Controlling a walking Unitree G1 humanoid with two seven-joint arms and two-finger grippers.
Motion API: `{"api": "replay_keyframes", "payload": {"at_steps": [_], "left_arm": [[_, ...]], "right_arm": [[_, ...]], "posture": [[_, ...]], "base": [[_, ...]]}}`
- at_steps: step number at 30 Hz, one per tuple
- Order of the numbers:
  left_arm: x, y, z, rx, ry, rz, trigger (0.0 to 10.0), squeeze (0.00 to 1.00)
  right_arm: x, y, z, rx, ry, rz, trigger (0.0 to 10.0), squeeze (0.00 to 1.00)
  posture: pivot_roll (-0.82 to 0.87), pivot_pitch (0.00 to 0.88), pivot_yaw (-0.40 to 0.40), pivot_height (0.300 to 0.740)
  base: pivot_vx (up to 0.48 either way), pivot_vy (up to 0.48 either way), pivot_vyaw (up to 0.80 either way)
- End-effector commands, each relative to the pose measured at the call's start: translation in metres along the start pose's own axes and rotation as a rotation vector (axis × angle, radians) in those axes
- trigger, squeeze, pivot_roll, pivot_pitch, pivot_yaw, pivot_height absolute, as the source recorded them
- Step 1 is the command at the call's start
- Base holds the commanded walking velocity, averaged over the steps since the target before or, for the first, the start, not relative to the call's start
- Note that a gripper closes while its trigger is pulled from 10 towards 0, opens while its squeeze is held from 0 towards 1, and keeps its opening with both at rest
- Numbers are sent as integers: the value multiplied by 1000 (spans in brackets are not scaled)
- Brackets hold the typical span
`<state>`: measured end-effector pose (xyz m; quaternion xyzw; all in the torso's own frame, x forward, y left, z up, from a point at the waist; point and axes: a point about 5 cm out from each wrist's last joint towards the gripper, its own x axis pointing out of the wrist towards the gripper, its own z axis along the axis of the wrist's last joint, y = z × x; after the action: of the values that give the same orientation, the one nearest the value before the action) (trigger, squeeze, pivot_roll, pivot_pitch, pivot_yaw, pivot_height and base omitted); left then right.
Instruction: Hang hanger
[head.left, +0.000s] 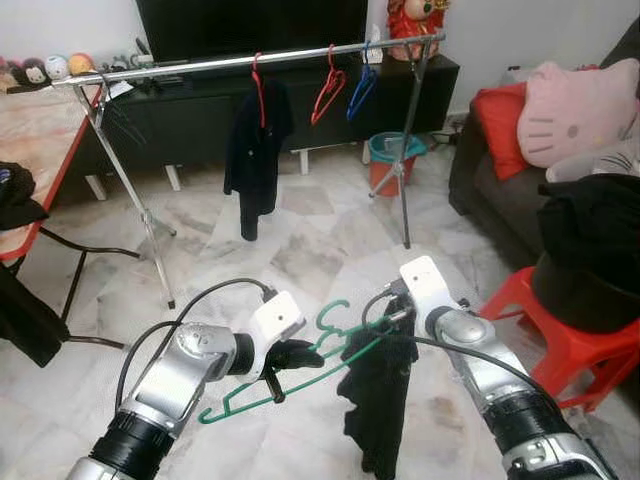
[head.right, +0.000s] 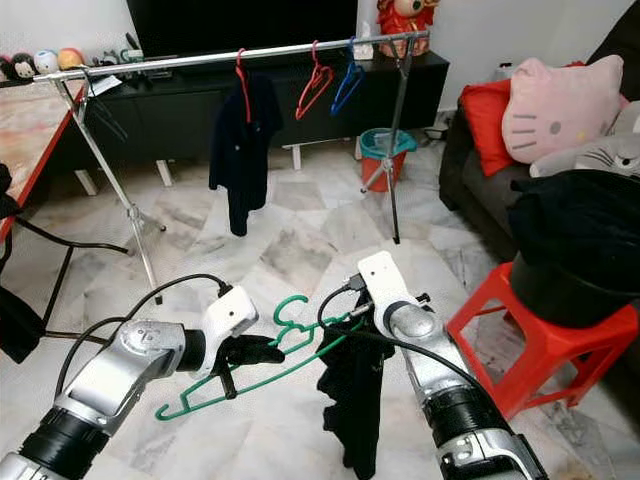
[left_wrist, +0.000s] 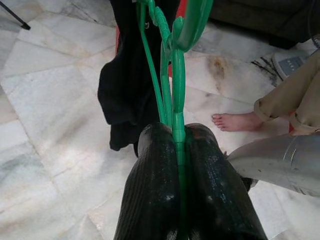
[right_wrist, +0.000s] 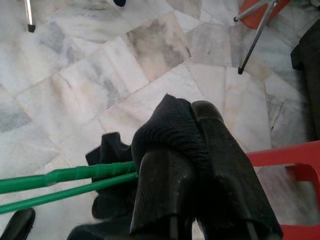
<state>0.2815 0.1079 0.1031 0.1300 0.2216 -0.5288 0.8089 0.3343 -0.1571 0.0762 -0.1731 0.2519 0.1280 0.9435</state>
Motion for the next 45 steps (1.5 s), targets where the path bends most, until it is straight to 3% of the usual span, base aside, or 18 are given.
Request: {"api": "replay_keyframes", "payload": {"at_steps": [1, 6, 15, 24, 37, 45], "left_arm": [[-1, -5, 5, 16, -20, -48, 10000, 0], [-2, -7, 4, 15, -16, -57, 10000, 0], [-5, -8, 0, 6, 10, -66, 10000, 0], [-4, -6, -4, 18, 39, -50, 10000, 0], [1, 17, -4, 29, 70, 174, 10000, 0], [1, 22, -4, 37, 81, 224, 10000, 0]], "right_arm": [[2, -3, 12, 1, -53, -21, 10000, 0], [5, -11, 11, -40, -51, -93, 10000, 0], [6, -23, 8, 10, -58, -179, 10000, 0], [10, -9, 12, 50, -79, -90, 10000, 0], [10, -2, 16, 27, -92, -27, 10000, 0], [7, 6, 22, -30, -107, 36, 10000, 0]], "posture": [[88, 0, -4, 740], [92, 0, -5, 740], [91, 0, -5, 740], [93, 0, -6, 740], [92, 0, -8, 740], [93, 0, -8, 740]], "base": [[0, 0, 0], [0, 0, 0], [0, 0, 0], [0, 0, 0], [0, 0, 0], [0, 0, 0]]}}
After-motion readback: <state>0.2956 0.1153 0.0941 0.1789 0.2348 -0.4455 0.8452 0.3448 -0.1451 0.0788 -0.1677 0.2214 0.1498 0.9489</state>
